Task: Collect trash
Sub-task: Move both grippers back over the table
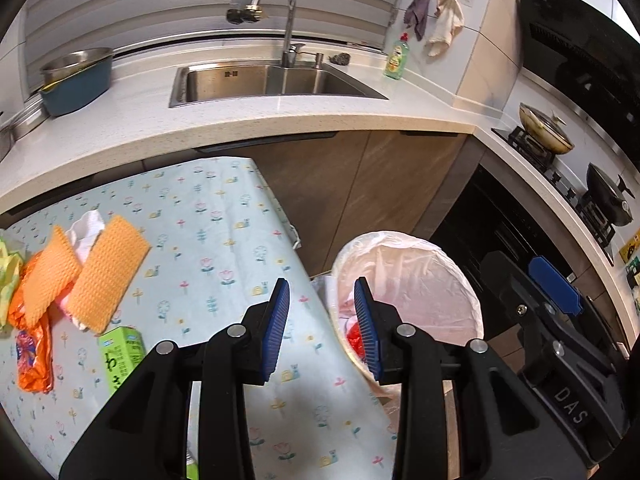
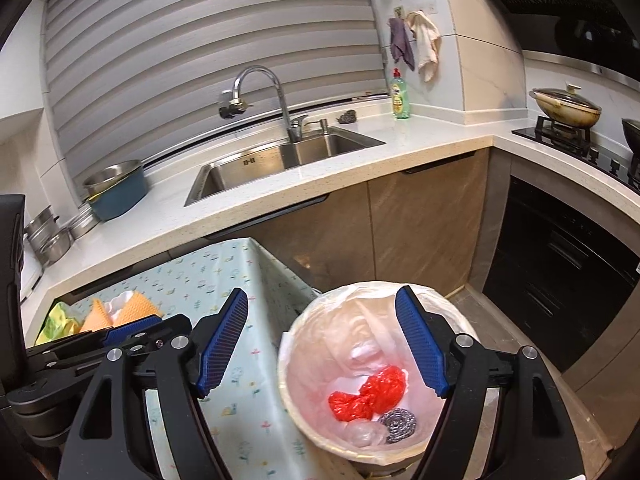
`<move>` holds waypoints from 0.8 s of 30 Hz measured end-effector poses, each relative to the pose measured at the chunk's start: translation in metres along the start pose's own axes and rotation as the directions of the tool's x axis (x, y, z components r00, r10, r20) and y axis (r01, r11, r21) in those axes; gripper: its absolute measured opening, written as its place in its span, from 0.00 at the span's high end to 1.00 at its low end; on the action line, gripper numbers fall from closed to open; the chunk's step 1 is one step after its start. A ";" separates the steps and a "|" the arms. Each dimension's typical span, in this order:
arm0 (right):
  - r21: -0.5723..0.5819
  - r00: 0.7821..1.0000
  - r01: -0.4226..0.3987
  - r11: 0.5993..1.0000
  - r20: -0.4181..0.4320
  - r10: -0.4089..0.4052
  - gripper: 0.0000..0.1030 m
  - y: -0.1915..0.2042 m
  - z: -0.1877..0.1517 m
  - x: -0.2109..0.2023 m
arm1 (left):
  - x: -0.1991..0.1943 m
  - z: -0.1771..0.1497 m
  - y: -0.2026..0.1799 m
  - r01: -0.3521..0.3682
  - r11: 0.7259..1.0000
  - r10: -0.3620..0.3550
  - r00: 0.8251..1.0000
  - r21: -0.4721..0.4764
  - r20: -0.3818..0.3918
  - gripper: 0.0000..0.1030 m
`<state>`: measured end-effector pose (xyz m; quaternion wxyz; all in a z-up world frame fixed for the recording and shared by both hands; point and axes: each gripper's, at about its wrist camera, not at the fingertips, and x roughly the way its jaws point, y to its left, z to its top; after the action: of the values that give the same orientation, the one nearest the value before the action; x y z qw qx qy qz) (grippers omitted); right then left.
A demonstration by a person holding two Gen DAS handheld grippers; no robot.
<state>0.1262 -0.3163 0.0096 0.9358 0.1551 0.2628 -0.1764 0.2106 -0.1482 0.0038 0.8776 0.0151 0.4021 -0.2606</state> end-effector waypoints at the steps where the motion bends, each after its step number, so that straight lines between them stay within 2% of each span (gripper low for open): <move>1: -0.006 1.000 -0.008 1.000 -0.002 0.008 0.29 0.005 -0.001 -0.001 | -0.003 -0.001 0.005 -0.006 1.000 0.006 1.000 -0.008 0.003 0.69; 15: -0.097 0.996 -0.092 0.991 -0.018 0.090 0.29 0.088 -0.013 -0.012 | -0.047 -0.017 0.090 -0.099 0.988 0.105 0.994 -0.115 0.045 0.69; 24: -0.138 0.988 -0.145 0.980 -0.070 0.136 0.29 0.137 -0.035 -0.007 | -0.071 -0.036 0.148 -0.171 0.967 0.184 0.982 -0.190 0.050 0.59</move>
<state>0.1615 -0.1794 0.0119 0.9463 0.1110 0.2912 -0.0857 0.2165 0.0200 0.0027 0.9080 -0.0393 0.3918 -0.1428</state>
